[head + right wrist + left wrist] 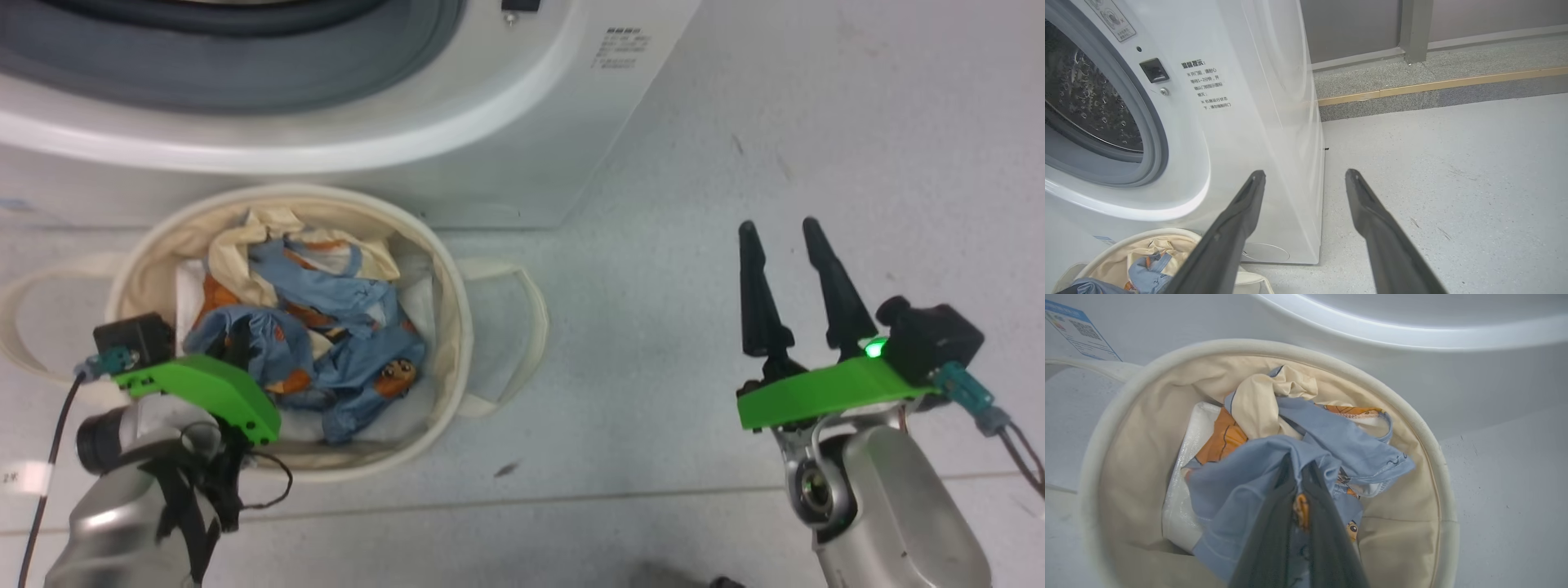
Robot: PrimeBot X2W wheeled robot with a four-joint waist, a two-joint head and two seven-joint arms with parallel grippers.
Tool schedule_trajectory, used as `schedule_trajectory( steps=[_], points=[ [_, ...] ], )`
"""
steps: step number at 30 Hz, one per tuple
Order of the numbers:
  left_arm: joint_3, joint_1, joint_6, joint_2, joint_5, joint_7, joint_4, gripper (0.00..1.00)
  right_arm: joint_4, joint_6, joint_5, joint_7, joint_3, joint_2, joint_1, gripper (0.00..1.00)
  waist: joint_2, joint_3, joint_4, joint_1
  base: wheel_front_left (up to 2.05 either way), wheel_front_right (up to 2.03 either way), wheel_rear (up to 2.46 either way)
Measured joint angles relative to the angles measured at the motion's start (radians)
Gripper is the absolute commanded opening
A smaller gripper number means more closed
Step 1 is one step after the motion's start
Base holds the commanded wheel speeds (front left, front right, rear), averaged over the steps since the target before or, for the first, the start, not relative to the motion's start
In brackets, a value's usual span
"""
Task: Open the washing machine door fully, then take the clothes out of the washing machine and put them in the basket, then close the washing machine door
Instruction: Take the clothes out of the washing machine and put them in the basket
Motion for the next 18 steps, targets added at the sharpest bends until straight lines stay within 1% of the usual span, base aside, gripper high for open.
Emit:
schedule_trajectory(
  steps=[4, 8, 9, 10, 11, 12, 13, 18],
  points=[
    [-0.014, -0.026, 0.0, -0.001, -0.022, 0.013, 0.014, 0.0, -0.012, 0.0, -0.007, 0.0, -0.009, 0.0, -0.017, 1.0, 0.0, 0.052, -0.002, 0.0, 0.0, 0.0, 0.0],
    [-0.029, -0.025, 0.0, 0.002, -0.036, 0.019, 0.032, 0.0, -0.014, 0.0, -0.003, 0.0, -0.009, 0.001, -0.029, 1.0, 0.0, 0.067, -0.006, 0.0, 0.0, 0.0, 0.0],
    [-0.033, -0.025, 0.0, 0.002, -0.036, 0.019, 0.033, 0.09, -0.016, 0.0, -0.002, 0.0, -0.009, 0.001, -0.03, 1.0, 0.0, 0.067, -0.007, 0.0, 0.0, 0.0, 0.0],
    [-0.038, -0.026, 0.0, 0.002, -0.037, 0.018, 0.034, 0.24, -0.016, 0.0, -0.002, 0.0, -0.008, 0.001, -0.029, 1.0, 0.0, 0.064, -0.007, 0.0, 0.0, 0.0, 0.0],
    [-0.04, -0.025, 0.0, 0.001, -0.045, 0.018, 0.034, 0.7, -0.016, 0.0, -0.002, 0.0, -0.008, 0.001, -0.029, 1.0, 0.0, 0.062, -0.007, 0.0, 0.0, 0.0, 0.0],
    [-0.042, -0.025, 0.0, 0.001, -0.053, 0.018, 0.034, 0.93, -0.016, 0.0, 0.001, 0.0, -0.007, 0.001, -0.029, 1.0, 0.0, 0.059, -0.006, 0.0, 0.0, 0.0, 0.0],
    [-0.044, -0.025, 0.0, 0.002, -0.054, 0.017, 0.035, 1.0, -0.014, 0.0, 0.005, 0.0, -0.004, 0.001, -0.029, 1.0, 0.0, 0.055, -0.005, 0.0, 0.0, 0.0, 0.0],
    [-0.044, -0.023, 0.0, 0.002, -0.081, 0.009, 0.056, 1.0, -0.004, 0.0, 0.006, 0.0, 0.01, 0.001, -0.03, 1.0, 0.0, 0.031, -0.004, 0.0, 0.0, 0.0, 0.0]
  ],
)
